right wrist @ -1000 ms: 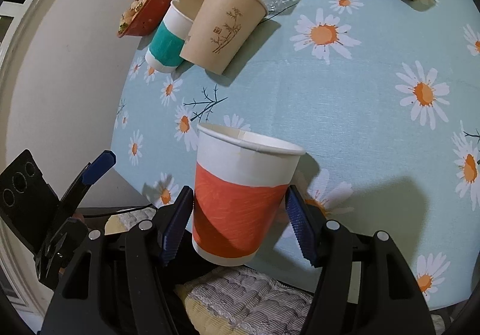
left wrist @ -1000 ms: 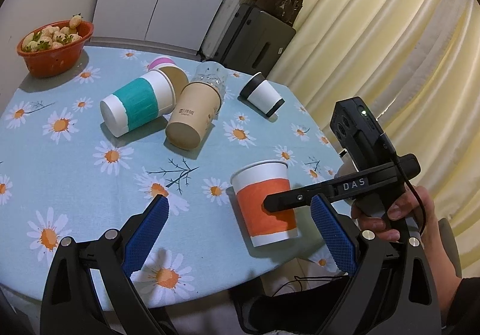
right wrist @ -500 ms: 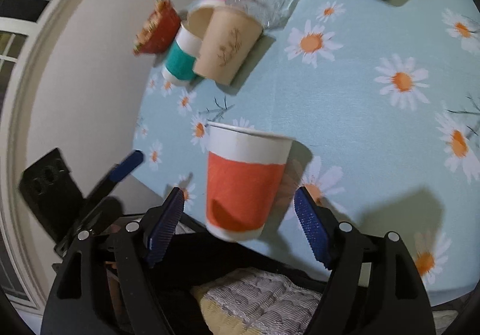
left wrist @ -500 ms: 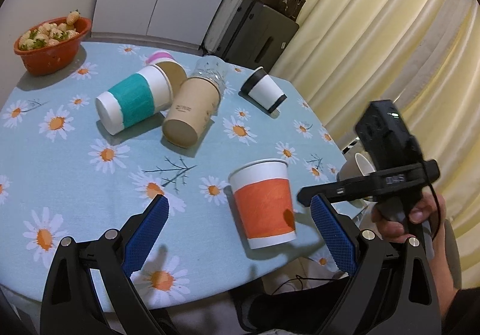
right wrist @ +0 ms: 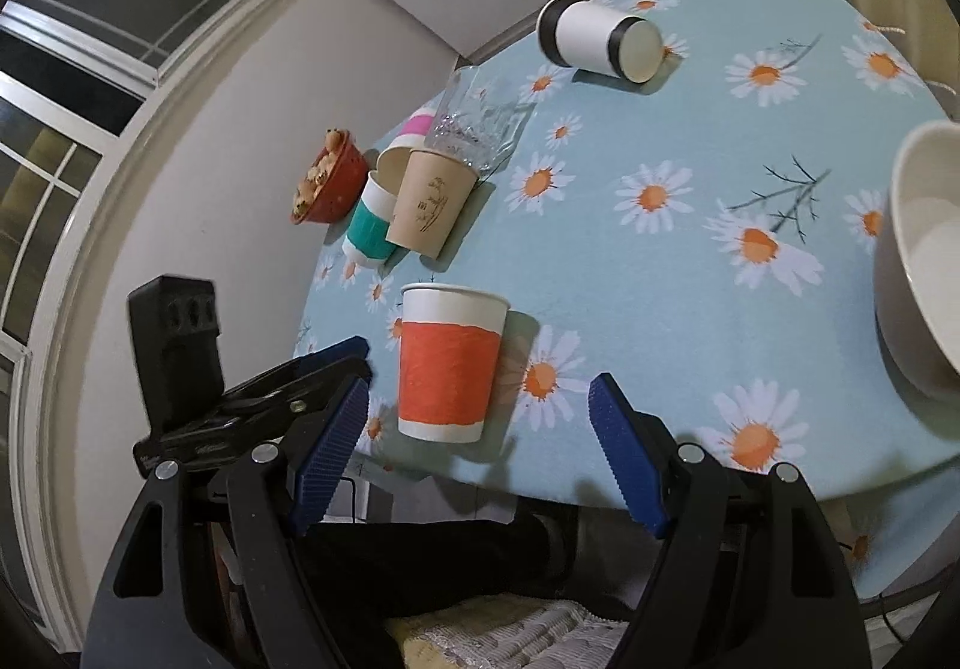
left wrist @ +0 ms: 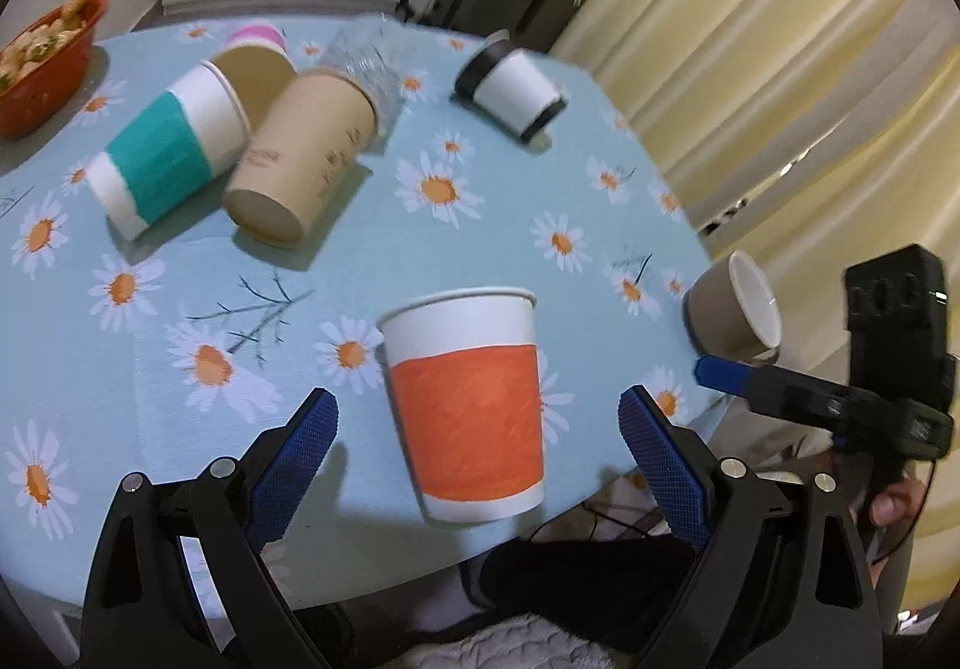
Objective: Flip cup upright
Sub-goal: 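Bring the left gripper to the upright orange cup and grasp it, then carry the orange cup with the left gripper and lower it onto the table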
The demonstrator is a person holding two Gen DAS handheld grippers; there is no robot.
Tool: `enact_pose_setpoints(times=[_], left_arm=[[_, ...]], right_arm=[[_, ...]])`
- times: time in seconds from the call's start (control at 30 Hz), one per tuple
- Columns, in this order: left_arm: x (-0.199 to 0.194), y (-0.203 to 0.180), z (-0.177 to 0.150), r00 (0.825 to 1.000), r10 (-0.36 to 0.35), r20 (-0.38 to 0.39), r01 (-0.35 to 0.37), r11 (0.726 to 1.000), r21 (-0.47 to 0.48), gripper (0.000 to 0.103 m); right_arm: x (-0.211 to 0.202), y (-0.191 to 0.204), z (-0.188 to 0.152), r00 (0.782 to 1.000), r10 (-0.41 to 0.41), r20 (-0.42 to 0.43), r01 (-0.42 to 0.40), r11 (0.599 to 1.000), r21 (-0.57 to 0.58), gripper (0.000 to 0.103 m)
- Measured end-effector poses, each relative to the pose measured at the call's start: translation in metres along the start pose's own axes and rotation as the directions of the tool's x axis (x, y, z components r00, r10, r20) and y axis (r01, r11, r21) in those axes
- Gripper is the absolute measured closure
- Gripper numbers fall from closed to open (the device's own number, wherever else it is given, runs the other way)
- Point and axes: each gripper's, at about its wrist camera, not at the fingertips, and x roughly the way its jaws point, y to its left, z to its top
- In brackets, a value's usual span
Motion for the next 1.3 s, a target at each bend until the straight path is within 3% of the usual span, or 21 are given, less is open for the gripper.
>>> enact_pose_setpoints(times=[0.2,0.3,0.63,0.77,0.97,1.1,1.2,1.3], left_arm=[[0.025,-0.001,0.009,0.993,0.061,-0.103,-0.065,0.997,-0.036,0.013],[0.031,0.001,0.010,0.988,0.082,-0.128,-0.088,0.995,-0.040,0.022],[0.042,0.005,0.010,0.984,0.083,-0.160,-0.092,0.995,-0.047,0.039],[0.039,0.005,0.010,0.986,0.077,-0.150,-0.086,0.995,-0.057,0.039],[0.024,0.003,0.009,0.994,0.061,-0.094,-0.068,0.995,-0.073,0.040],[0.005,0.000,0.008,0.998,0.066,0.004,-0.066,0.994,-0.083,0.040],[-0.009,-0.006,0.003,0.989,0.109,0.103,-0.104,0.993,-0.059,0.040],[-0.020,-0.011,-0.005,0.962,0.160,0.222,-0.155,0.987,-0.042,0.040]], right_arm=[[-0.002,-0.009,0.002,1.000,0.002,0.001,-0.002,1.000,0.016,0.027],[-0.001,-0.012,0.001,1.000,0.007,-0.014,-0.006,1.000,0.019,0.027],[0.001,-0.010,0.000,1.000,0.007,-0.022,-0.007,1.000,0.014,0.027],[0.000,-0.011,0.000,1.000,0.011,-0.019,-0.010,1.000,0.019,0.027],[0.000,-0.009,0.000,1.000,0.020,-0.013,-0.020,1.000,0.010,0.027],[-0.001,-0.002,-0.002,1.000,0.025,-0.006,-0.025,1.000,-0.013,0.027],[-0.001,0.003,-0.003,1.000,0.028,0.002,-0.028,0.999,-0.030,0.027],[-0.002,0.007,-0.003,0.999,0.036,0.010,-0.035,0.998,-0.043,0.027]])
